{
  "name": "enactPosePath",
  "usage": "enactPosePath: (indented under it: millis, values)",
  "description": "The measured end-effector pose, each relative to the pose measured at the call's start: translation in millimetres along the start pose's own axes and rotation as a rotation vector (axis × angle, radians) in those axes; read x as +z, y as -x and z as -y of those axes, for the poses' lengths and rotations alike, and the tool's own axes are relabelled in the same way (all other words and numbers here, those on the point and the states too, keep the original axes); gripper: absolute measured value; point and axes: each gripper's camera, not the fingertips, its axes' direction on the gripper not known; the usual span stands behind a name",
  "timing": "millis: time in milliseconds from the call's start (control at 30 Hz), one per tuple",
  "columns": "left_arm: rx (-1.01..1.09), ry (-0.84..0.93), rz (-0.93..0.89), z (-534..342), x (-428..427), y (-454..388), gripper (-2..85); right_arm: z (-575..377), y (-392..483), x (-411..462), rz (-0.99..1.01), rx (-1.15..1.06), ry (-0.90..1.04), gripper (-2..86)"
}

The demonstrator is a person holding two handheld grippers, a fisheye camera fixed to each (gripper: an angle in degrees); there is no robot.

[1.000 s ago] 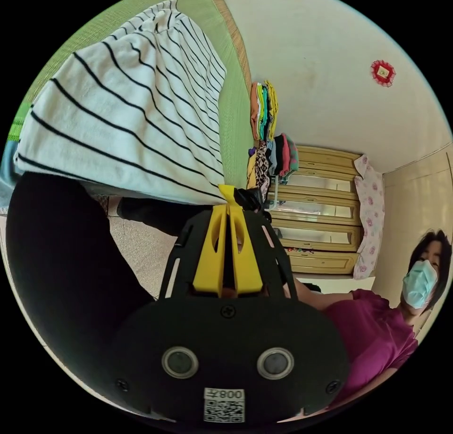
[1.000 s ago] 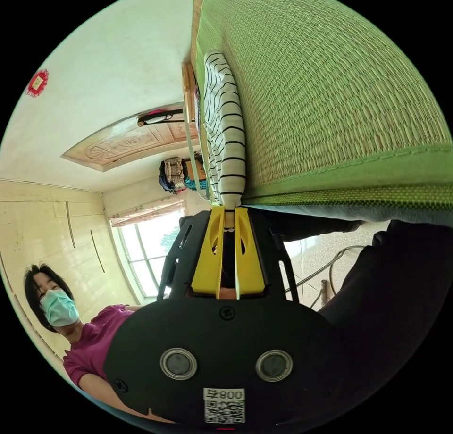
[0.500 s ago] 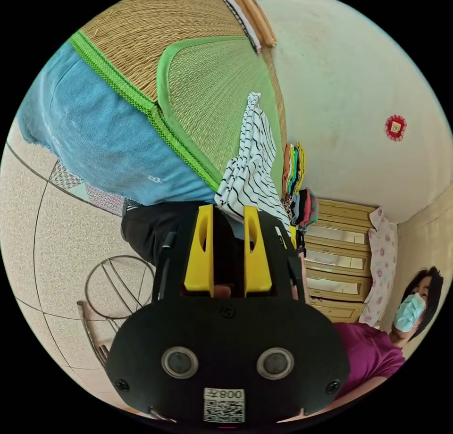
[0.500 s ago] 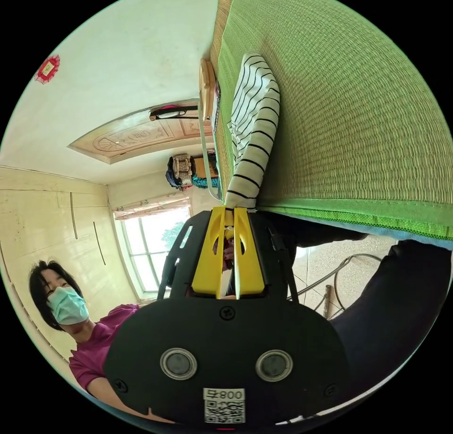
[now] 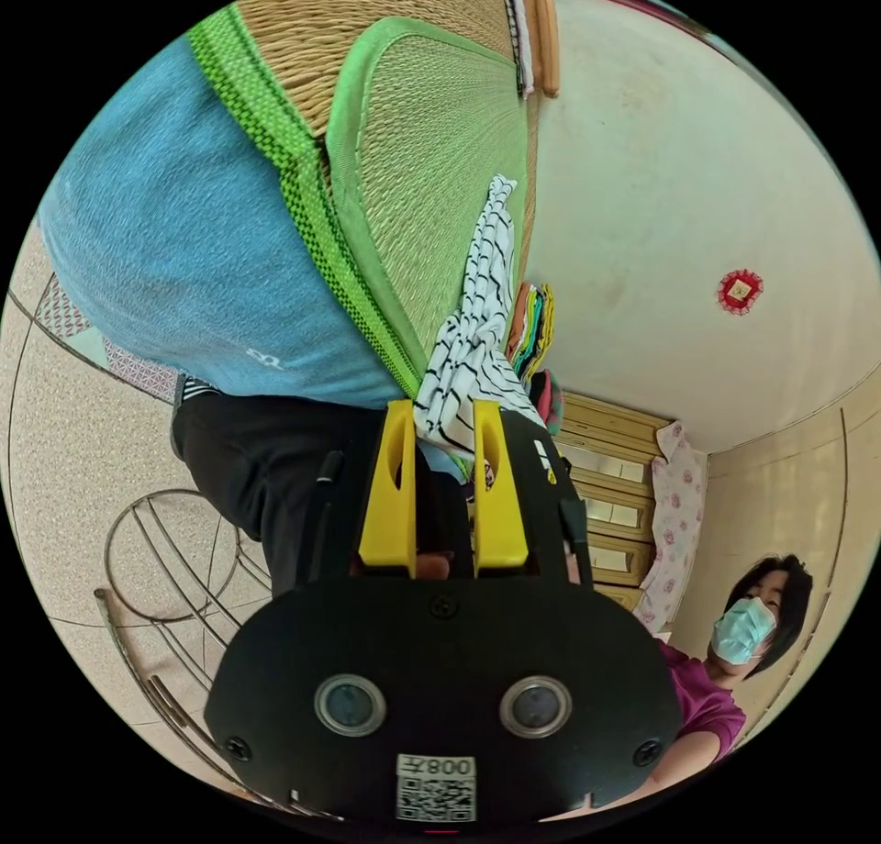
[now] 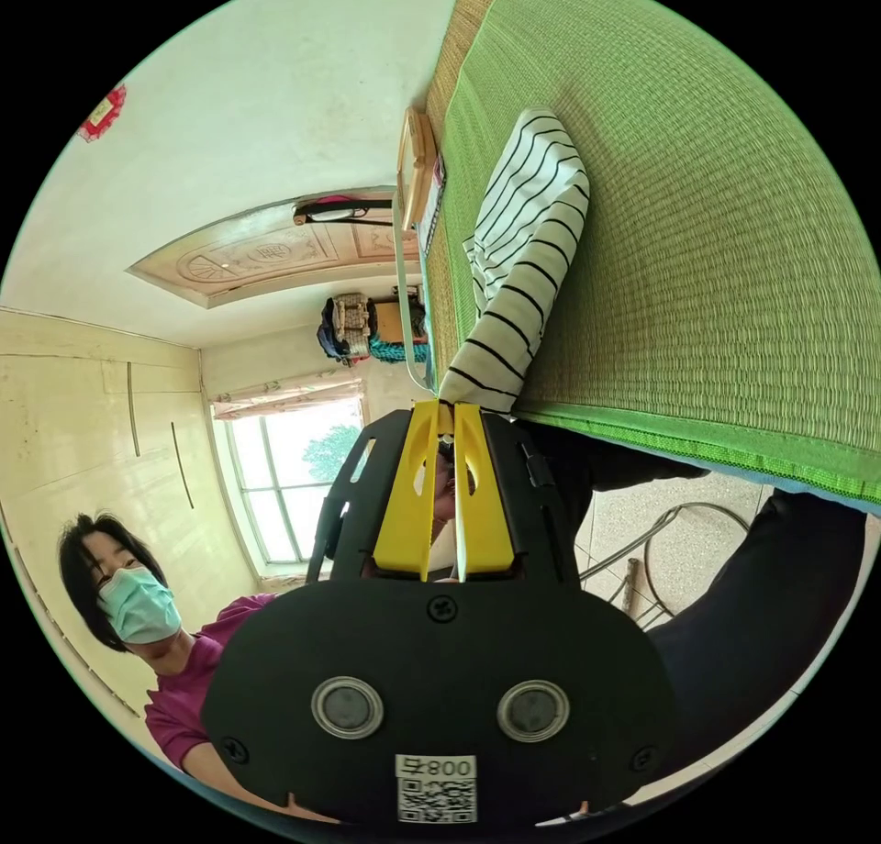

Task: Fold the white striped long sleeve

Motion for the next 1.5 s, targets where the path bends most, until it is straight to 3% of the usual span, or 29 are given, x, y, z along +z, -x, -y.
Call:
enactPosePath:
  millis: [467,1067,1500]
  values:
    - [-0.002,-0.001,-0.064,-25,-30,2,3.3,4,1,12,-0.015,0.015,-0.010,2.2]
    - [0.066,0.020,-0.155,-93,-42,-12,2.4,-22,-11,1,-0.010,0.041,-0.031,2.1]
    - [0.089,0.037,-0.085,-137,-34,-10,2.8,-36,0,9,-0.017,0.030,-0.024,1.8]
